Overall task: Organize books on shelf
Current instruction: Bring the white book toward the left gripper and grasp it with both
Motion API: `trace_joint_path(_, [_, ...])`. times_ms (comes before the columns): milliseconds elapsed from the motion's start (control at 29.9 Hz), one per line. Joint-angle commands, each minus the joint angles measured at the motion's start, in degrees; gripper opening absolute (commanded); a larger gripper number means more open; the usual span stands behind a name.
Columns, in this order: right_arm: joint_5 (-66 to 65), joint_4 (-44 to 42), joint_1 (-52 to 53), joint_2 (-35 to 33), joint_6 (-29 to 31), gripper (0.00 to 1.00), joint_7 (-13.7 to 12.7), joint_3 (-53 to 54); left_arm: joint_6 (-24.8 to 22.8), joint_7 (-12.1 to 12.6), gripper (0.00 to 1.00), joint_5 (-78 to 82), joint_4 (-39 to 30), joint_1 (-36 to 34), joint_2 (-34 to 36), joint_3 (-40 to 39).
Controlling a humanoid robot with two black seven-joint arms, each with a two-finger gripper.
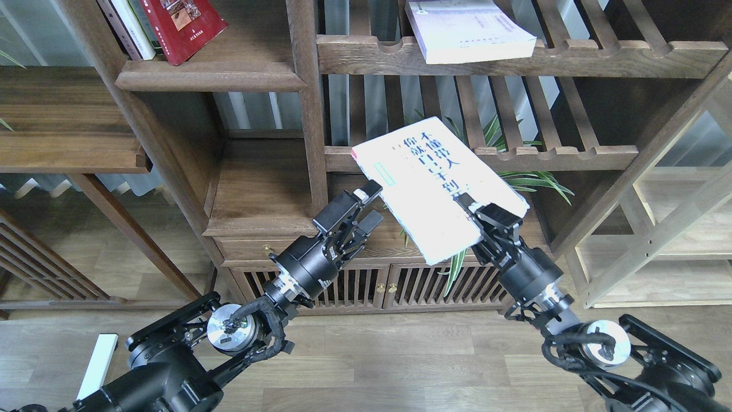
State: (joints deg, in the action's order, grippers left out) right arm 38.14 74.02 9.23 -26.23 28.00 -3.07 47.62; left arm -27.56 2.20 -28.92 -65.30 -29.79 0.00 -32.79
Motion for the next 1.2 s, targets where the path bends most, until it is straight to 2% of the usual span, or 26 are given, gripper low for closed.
trace_joint_path(0, [0.00,-0.01,0.44,-0.14,0.00,0.04,0.09,-0.07,-0.03,0.00,0.98,0.00,0.00,0.00,0.00,-0.08])
trace_joint_path(201, [-0.09,0.25,0.52,0.21,0.00,0.04,0.17,-0.07,-0.03,0.00,0.98,0.00,0.09,0.09,0.00,-0.44])
trace_joint_path(736, [-2.81,0.25,4.66,7.33,0.00,0.05,0.00,-0.33,-0.44,0.00,0.98,0.00,-0.44,0.09,0.00,-1.49])
trace_joint_path(1170, [-4.66,0.25,4.04,7.51,0.00,0.05,-0.09,-2.36,-0.44,1.84,0.98,0.00,-0.70,0.00,0.00,-2.63])
